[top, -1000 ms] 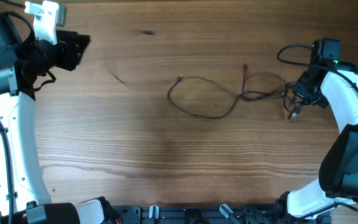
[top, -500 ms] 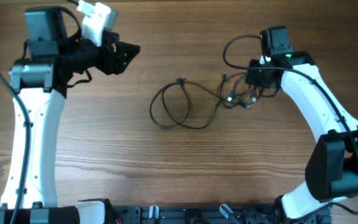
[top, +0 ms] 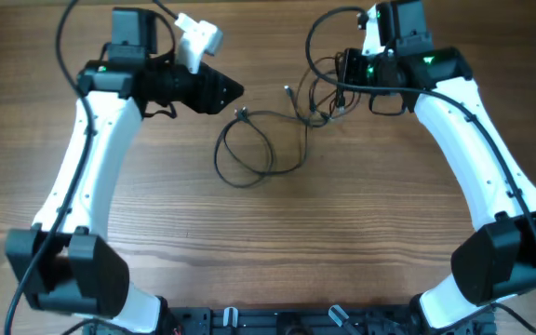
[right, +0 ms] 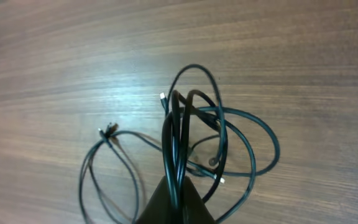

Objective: Untangle cables

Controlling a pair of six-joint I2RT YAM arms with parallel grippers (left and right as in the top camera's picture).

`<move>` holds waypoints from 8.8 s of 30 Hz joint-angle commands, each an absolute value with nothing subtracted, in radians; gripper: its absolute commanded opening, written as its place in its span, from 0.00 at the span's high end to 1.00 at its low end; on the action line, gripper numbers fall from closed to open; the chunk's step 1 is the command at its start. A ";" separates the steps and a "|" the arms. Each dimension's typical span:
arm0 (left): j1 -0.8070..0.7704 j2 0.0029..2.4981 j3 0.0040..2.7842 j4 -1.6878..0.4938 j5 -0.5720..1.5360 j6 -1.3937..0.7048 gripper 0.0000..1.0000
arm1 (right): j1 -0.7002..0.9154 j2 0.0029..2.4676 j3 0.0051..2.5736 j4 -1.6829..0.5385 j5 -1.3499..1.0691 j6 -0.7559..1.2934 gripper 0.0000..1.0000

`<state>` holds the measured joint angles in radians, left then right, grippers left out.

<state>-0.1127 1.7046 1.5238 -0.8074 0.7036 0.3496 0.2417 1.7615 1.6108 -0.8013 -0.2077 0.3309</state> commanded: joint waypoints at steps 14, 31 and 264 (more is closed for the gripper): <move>-0.337 1.909 1.537 -0.595 0.741 0.360 0.35 | 0.245 1.674 1.659 -0.861 -0.429 0.316 0.95; -0.341 1.992 1.537 -0.440 0.889 0.365 0.42 | 0.272 1.554 1.659 -0.876 -0.474 0.353 0.95; 0.228 1.946 1.536 -0.748 0.423 0.176 0.96 | -0.041 1.548 1.691 -0.882 0.252 0.312 0.95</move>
